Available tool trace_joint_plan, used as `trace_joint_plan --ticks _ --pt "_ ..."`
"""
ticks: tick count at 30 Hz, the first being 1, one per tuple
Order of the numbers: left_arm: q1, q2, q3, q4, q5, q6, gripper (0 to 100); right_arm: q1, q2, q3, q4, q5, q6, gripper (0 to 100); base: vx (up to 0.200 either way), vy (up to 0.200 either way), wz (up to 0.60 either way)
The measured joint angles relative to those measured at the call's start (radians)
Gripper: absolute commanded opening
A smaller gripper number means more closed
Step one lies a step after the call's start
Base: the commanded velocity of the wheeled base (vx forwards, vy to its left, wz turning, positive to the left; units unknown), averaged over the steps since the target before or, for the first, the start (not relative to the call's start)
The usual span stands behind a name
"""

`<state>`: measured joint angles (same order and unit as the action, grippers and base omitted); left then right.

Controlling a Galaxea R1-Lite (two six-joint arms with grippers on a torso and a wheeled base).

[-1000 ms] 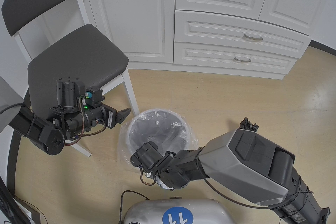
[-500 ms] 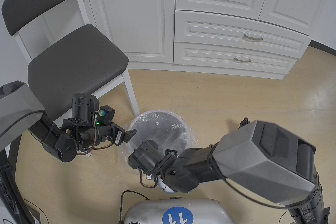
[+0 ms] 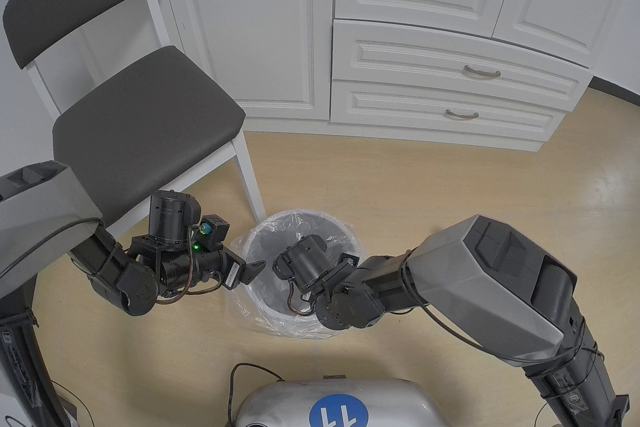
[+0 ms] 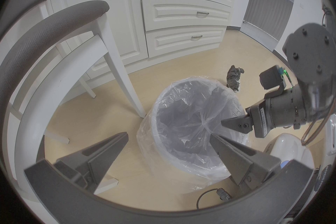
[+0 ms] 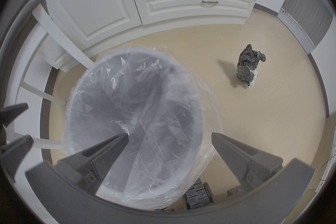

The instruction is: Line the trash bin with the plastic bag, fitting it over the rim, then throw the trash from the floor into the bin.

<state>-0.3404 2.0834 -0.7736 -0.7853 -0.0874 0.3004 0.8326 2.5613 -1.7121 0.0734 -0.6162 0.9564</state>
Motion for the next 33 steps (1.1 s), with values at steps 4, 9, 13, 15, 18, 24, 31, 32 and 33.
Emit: trace_joint_plan --ticks 4,9,13,15,18,24,31,32,33 --pt "0.002 0.002 0.0 -0.003 0.0 0.0 100 -0.009 0.001 0.013 0.012 -0.006 -0.022 100 0.0 0.0 0.0" --pt "0.008 0.001 -0.003 -0.003 0.0 0.0 100 -0.01 -0.025 0.063 0.018 -0.018 -0.058 100 0.0 0.0 0.0" --pt "0.015 0.0 -0.005 -0.003 0.0 0.0 100 -0.009 -0.058 0.116 0.017 -0.019 -0.096 100 0.0 0.0 0.0" --pt "0.017 -0.001 -0.005 -0.004 0.0 0.0 100 -0.008 -0.076 0.16 0.016 -0.016 -0.122 100 0.0 0.0 0.0" --pt "0.02 -0.002 -0.005 -0.004 0.002 0.0 100 -0.003 -0.099 0.231 0.015 -0.011 -0.173 100 0.0 0.0 0.0" --pt "0.022 -0.005 -0.007 -0.005 0.004 -0.001 100 0.008 -0.122 0.34 0.01 0.04 -0.252 100 0.0 0.0 0.0" --pt "0.018 -0.006 -0.003 -0.006 0.004 0.0 100 0.018 -0.109 0.351 -0.06 0.047 -0.25 100 0.0 0.0 0.0" --pt "0.018 -0.006 -0.003 -0.005 0.004 0.0 100 0.019 -0.109 0.35 -0.075 0.047 -0.249 100 0.0 0.0 0.0" --pt "0.018 -0.006 -0.002 -0.006 0.004 0.0 100 0.018 -0.109 0.348 -0.094 0.046 -0.247 100 0.0 0.0 0.0"
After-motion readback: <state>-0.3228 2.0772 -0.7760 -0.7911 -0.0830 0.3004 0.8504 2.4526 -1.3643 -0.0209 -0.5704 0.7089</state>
